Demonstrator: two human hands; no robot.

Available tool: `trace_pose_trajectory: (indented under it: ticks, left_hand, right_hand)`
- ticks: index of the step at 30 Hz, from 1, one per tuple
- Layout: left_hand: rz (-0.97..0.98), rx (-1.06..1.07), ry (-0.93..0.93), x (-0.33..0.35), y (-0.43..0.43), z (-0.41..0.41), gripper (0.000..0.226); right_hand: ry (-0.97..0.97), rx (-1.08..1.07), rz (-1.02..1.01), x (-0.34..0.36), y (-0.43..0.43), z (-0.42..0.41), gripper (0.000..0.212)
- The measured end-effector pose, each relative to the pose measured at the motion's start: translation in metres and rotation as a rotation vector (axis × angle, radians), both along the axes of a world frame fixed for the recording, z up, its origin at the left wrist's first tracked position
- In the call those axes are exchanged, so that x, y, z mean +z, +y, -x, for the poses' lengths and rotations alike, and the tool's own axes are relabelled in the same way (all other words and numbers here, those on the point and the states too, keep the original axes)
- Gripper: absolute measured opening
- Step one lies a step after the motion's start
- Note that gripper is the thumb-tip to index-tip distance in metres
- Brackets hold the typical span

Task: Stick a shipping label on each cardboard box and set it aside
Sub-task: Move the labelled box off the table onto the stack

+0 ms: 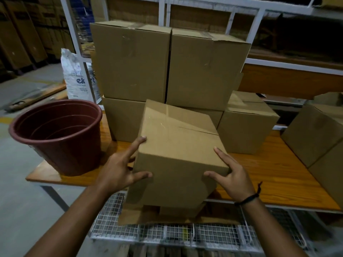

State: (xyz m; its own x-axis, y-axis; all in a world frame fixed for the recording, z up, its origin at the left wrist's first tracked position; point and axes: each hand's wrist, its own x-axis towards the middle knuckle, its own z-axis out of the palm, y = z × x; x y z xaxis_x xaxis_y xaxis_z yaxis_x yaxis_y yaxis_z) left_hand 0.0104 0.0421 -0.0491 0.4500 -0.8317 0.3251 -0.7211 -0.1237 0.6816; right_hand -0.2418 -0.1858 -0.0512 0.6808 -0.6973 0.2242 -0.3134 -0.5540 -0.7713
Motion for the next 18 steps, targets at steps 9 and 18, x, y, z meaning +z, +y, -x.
trace_pose_trajectory:
  ticks: [9,18]
  left_hand:
    - [0.052,-0.003,0.242,-0.047,-0.028,0.035,0.098]
    - [0.084,0.034,0.090,-0.024,-0.034,0.028,0.087]
  right_hand:
    - [0.123,-0.074,0.039,-0.005,-0.020,0.027,0.091]
    - [0.143,-0.001,0.039,0.003,-0.028,0.033,0.087]
